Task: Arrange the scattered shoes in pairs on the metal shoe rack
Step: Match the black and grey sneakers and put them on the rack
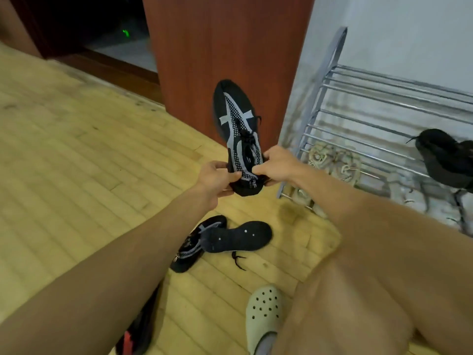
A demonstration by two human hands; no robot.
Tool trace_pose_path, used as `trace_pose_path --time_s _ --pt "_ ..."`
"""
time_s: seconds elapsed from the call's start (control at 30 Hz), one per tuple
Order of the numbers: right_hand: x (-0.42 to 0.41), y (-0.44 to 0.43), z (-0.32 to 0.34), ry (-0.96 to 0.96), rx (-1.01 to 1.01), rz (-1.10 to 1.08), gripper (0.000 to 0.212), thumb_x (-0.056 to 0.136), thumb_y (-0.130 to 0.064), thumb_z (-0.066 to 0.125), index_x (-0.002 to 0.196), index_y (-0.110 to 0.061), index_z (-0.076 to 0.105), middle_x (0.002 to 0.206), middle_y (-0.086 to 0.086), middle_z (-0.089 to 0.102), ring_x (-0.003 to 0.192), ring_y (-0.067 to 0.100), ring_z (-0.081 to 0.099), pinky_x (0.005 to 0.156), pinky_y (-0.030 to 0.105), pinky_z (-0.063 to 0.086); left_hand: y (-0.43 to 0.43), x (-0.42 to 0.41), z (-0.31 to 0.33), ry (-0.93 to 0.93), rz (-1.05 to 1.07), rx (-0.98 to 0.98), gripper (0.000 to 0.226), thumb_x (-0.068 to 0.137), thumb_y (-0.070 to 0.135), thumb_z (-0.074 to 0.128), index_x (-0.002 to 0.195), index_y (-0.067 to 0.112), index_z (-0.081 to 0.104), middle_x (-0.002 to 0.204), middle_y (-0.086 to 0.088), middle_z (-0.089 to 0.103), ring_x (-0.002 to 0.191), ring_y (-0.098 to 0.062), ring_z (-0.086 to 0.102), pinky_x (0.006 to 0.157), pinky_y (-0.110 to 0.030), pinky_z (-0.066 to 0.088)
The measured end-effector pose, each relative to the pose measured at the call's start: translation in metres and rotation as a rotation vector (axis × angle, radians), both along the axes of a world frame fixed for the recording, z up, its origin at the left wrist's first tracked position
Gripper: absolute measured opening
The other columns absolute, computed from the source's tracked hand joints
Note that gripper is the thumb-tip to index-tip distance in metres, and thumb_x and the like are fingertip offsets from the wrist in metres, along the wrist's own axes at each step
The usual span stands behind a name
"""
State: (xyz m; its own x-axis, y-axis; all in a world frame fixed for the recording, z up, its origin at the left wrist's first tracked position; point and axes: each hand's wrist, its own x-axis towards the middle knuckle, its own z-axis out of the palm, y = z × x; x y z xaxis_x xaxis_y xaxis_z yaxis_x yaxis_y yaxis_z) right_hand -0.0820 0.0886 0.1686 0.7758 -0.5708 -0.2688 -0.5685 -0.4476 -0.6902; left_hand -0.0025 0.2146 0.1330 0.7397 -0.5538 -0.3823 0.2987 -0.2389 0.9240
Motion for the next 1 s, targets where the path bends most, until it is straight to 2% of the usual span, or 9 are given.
trace_pose_path --time_s 0.13,0.23,0.4,0.57,0.7,0.77,0.87,0.93,1.0 --pt "0.029 0.007 -0.057 0.066 -0.004 0.049 0.02 0.088 -0.019 0.062 0.107 -0.013 0.065 0.097 0.005 0.066 0.085 0.025 0.066 0.069 0.036 0.061 0.006 0.021 -0.049 0.097 0.051 0.078 0.045 0.084 0.002 0.068 0.126 0.007 0.05 0.116 -0.017 0.066 0.087 -0.027 0.065 0.071 -0.034 0.056" --pt "0.04 0.014 -0.101 0.092 -0.019 0.022 0.016 0.089 -0.026 0.054 0.093 -0.012 0.061 0.089 0.008 0.065 0.073 0.026 0.06 0.05 0.028 0.044 0.005 0.029 -0.085 0.179 0.09 0.108 0.044 0.085 0.003 0.067 0.126 0.009 0.052 0.114 -0.016 0.068 0.083 -0.026 0.066 0.08 -0.04 0.056" --pt "0.034 0.009 -0.162 0.133 0.163 0.007 0.032 0.079 -0.032 0.069 0.107 -0.016 0.068 0.102 0.005 0.071 0.09 0.024 0.068 0.079 0.041 0.059 0.009 0.036 -0.14 0.198 0.087 0.188 0.035 0.085 0.006 0.067 0.116 0.015 0.056 0.103 -0.011 0.069 0.08 -0.021 0.067 0.073 -0.033 0.057" --pt "0.016 0.0 -0.203 0.178 0.444 -0.065 0.038 0.073 -0.012 0.082 0.108 -0.009 0.068 0.107 0.007 0.072 0.097 0.023 0.069 0.082 0.039 0.06 0.021 0.038 -0.18 0.287 -0.131 0.252 0.046 0.085 0.01 0.069 0.129 0.012 0.054 0.114 -0.008 0.071 0.102 -0.024 0.069 0.089 -0.037 0.056" --pt "0.014 -0.006 -0.215 0.132 0.626 -0.166 0.03 0.076 -0.006 0.078 0.105 -0.007 0.07 0.102 0.009 0.074 0.094 0.023 0.071 0.075 0.033 0.062 0.032 0.05 -0.202 0.27 -0.241 0.222 0.043 0.095 0.039 0.052 0.131 0.015 0.056 0.122 -0.003 0.068 0.109 -0.017 0.066 0.096 -0.033 0.05" --pt "0.011 -0.011 -0.22 0.144 0.727 -0.206 0.026 0.077 -0.003 0.076 0.102 -0.006 0.07 0.097 0.01 0.074 0.086 0.022 0.072 0.068 0.031 0.062 0.036 0.06 -0.221 0.096 -0.185 0.385 0.053 0.097 0.042 0.045 0.144 0.016 0.041 0.138 -0.006 0.056 0.122 -0.022 0.056 0.107 -0.04 0.042" --pt "0.008 -0.014 -0.23 0.174 0.784 -0.297 0.018 0.077 0.0 0.074 0.093 -0.003 0.068 0.094 0.015 0.072 0.083 0.028 0.072 0.073 0.038 0.062 0.047 0.077 -0.254 -0.218 -0.271 0.824 0.074 0.099 0.035 0.043 0.154 0.018 -0.004 0.156 -0.015 0.026 0.139 -0.035 0.033 0.113 -0.047 0.031" --pt "0.008 -0.014 -0.234 0.198 0.767 -0.327 0.014 0.076 0.001 0.073 0.086 -0.006 0.066 0.089 0.014 0.07 0.079 0.027 0.071 0.069 0.036 0.062 0.054 0.086 -0.276 -0.217 -0.335 1.014 0.074 0.1 0.035 0.039 0.154 0.017 -0.008 0.157 -0.019 0.02 0.14 -0.04 0.027 0.113 -0.048 0.029" --pt "0.008 -0.017 -0.236 0.204 0.76 -0.334 0.016 0.076 0.001 0.073 0.09 -0.005 0.067 0.089 0.013 0.071 0.076 0.025 0.071 0.065 0.034 0.061 0.057 0.089 -0.292 -0.182 -0.339 1.11 0.065 0.1 0.032 0.037 0.153 0.011 0.006 0.147 -0.023 0.035 0.131 -0.042 0.039 0.104 -0.045 0.036"
